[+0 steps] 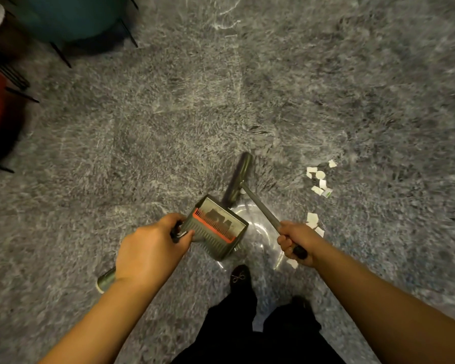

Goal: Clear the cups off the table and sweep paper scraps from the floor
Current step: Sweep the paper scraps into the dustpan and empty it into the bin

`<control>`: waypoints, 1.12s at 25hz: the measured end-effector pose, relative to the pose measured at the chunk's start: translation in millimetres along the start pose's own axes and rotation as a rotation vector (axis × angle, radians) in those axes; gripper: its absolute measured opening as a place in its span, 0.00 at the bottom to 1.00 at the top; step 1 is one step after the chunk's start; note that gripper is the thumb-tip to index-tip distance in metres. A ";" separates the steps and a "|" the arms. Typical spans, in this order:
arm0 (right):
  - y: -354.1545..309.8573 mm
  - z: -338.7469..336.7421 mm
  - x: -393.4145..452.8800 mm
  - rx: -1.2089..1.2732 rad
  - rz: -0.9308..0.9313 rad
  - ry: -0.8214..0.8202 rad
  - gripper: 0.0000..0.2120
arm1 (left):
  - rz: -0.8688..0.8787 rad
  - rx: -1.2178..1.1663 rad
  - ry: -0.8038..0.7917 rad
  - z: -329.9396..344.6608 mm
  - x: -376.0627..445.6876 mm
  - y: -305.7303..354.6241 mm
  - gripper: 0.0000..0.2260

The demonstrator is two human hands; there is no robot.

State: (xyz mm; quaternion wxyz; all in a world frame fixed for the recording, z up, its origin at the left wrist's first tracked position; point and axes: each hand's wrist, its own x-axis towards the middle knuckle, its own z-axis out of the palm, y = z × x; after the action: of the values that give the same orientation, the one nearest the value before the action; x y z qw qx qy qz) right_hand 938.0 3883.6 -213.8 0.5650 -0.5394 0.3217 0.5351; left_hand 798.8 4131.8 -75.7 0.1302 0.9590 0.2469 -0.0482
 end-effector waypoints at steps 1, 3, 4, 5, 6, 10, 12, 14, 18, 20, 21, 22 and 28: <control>-0.6 -2.3 1.5 0.001 0.001 0.023 0.09 | 0.011 0.010 -0.004 1.3 6.0 -2.2 0.16; 0.1 -11.6 1.8 0.018 0.001 0.065 0.10 | 0.036 0.028 -0.007 4.5 17.8 -2.3 0.15; 1.8 -17.4 0.4 0.038 0.006 0.079 0.11 | 0.053 0.028 -0.013 6.2 22.3 -0.1 0.15; 3.2 -23.9 -2.2 0.063 0.012 0.092 0.11 | 0.077 0.018 -0.024 8.0 26.6 3.7 0.16; 5.4 -30.7 -5.2 0.086 0.016 0.106 0.11 | 0.106 0.006 -0.033 10.0 29.9 8.5 0.16; 17.1 -62.8 -24.6 0.119 -0.012 0.160 0.09 | 0.174 -0.028 -0.063 19.2 37.9 38.8 0.17; 24.2 -82.3 -34.6 0.132 -0.019 0.193 0.16 | 0.216 -0.041 -0.076 25.3 37.8 57.7 0.16; 31.0 -102.4 -45.2 0.163 -0.018 0.225 0.18 | 0.267 -0.034 -0.079 31.5 34.9 76.7 0.16; 47.3 -149.4 -66.1 0.228 -0.001 0.251 0.20 | 0.320 -0.021 -0.089 43.4 17.5 112.3 0.15; 52.4 -169.8 -78.0 0.254 -0.008 0.233 0.21 | 0.324 -0.028 -0.102 47.8 6.2 126.6 0.16; 53.9 -177.9 -84.2 0.261 -0.019 0.216 0.21 | 0.320 -0.037 -0.097 49.4 1.1 133.1 0.16; 55.2 -185.9 -91.5 0.259 -0.035 0.201 0.21 | 0.312 -0.044 -0.086 50.8 -4.4 141.1 0.16; 50.0 -224.9 -120.6 0.086 -0.154 0.176 0.19 | 0.218 -0.043 -0.022 53.2 -25.8 184.4 0.18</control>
State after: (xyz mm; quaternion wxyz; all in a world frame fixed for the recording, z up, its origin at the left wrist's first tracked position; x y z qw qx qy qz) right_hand 911.9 3630.3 -161.0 0.5967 -0.5826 0.3504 0.4264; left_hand 864.4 3949.7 -81.1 0.1577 0.9766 0.1408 -0.0389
